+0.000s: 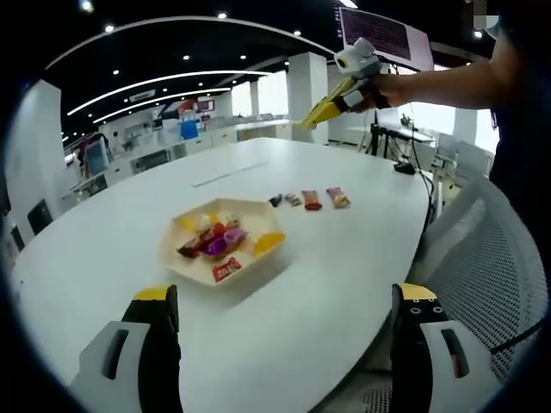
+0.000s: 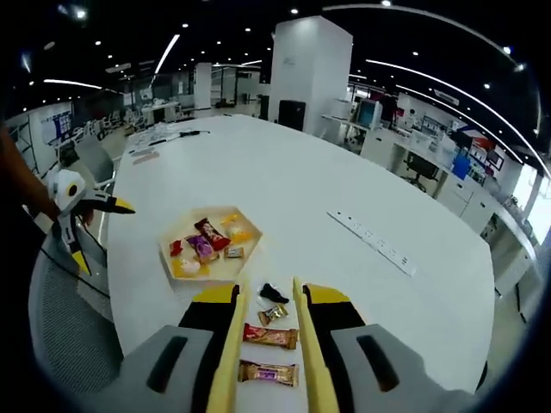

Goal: Place the target food into the container with the food tongs after gripping and lifting it, then release it inside without dropping or visibly crushing the food.

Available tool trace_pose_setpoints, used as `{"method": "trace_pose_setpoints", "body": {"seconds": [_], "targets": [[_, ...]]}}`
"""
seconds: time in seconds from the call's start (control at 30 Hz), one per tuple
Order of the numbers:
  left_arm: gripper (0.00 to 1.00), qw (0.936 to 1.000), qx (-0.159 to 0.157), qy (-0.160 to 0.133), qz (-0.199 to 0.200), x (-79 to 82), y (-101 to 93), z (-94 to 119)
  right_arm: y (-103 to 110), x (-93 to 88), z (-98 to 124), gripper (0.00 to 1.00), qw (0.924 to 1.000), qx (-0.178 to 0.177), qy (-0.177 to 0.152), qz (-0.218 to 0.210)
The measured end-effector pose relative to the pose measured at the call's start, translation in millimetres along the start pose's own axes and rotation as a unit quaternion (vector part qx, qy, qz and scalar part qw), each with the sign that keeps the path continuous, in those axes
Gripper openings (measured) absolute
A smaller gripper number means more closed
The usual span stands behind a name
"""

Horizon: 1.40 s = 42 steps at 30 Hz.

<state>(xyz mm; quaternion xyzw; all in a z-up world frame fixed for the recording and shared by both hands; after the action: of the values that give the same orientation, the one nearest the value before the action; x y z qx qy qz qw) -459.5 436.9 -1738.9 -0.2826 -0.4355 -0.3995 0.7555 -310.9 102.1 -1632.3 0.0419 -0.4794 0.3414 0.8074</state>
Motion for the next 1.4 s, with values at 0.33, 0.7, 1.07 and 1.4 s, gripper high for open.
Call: {"method": "trace_pose_setpoints", "body": {"seconds": [0.33, 0.7, 1.07, 1.4], "targets": [[1.00, 1.0000, -0.004, 0.005, -0.006, 0.8, -3.2, -1.0, -4.7, -14.8, 6.6, 0.29, 1.0000, -0.004, -0.001, -0.008], [1.00, 0.9999, -0.010, 0.010, -0.007, 0.0, -4.8, -2.7, -5.2, -21.6, 9.2, 0.29, 0.9999, -0.005, 0.002, -0.014], [1.00, 0.9997, -0.018, 0.016, -0.007, -0.9, -6.6, -4.3, -1.1, -26.9, 9.4, 0.29, 0.9999, 0.002, 0.009, -0.013], [1.00, 0.9998, -0.017, 0.012, -0.008, 0.0, -6.5, -3.4, -7.5, -28.4, 9.2, 0.29, 0.9999, -0.003, 0.011, -0.010]]}}
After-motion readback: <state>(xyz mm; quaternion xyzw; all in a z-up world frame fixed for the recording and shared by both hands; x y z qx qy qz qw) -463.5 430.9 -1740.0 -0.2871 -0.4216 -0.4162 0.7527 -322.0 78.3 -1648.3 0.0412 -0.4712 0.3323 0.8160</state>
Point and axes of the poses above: the point that each gripper's makers call its tool centre point, and the gripper's own axes: z roughly backward along the fingers, y roughly to its left, x roughly out of its top, the point moved 7 cm from there along z, roughly backward along the fingers, and after that the axes turned 14 degrees about -x, right-handed, at the moved point
